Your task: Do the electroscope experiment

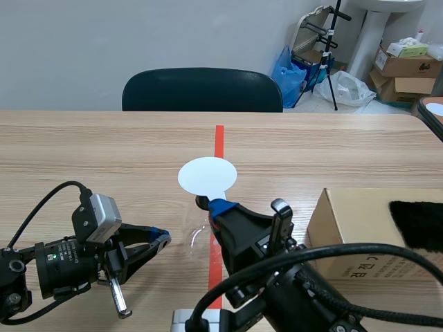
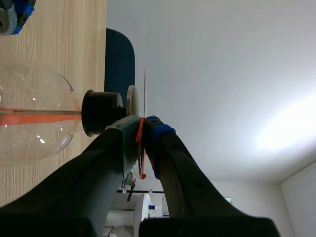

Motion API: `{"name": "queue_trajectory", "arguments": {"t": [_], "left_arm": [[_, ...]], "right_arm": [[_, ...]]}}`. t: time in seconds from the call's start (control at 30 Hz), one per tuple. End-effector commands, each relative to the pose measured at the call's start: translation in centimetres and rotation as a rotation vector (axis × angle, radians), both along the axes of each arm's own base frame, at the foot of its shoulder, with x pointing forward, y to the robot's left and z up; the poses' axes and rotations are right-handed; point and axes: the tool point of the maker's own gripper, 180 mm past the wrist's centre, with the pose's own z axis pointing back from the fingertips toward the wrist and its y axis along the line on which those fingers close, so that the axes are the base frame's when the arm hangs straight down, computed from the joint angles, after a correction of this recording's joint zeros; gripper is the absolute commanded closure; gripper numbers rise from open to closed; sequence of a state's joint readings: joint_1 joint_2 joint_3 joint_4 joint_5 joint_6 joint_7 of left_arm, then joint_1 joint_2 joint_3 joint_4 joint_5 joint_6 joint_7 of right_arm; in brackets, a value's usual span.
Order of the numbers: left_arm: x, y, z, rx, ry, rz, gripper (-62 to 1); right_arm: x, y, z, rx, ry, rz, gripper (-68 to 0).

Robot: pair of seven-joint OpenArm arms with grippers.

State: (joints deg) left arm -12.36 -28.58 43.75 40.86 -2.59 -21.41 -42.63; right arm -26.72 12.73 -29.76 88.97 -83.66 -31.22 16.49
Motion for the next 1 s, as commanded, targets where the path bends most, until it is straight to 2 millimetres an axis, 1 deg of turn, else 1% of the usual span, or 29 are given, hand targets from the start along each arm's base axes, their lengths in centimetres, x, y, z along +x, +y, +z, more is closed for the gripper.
{"name": "queue_trajectory", "arguments": {"t": [0.0,0.97], "left_arm": [[0.54,-0.39,1.12,-0.035,-0.026,0.004,-3.0],[0.54,-0.39,1.1,-0.034,-0.025,0.004,-3.0]], "right_arm": [[0.07,-0.11,0.35,0.003,-0.019,0.001,-1.7],[0.38,-0.38,0.42,0.004,-0.022,-0.019,-1.7]]}}
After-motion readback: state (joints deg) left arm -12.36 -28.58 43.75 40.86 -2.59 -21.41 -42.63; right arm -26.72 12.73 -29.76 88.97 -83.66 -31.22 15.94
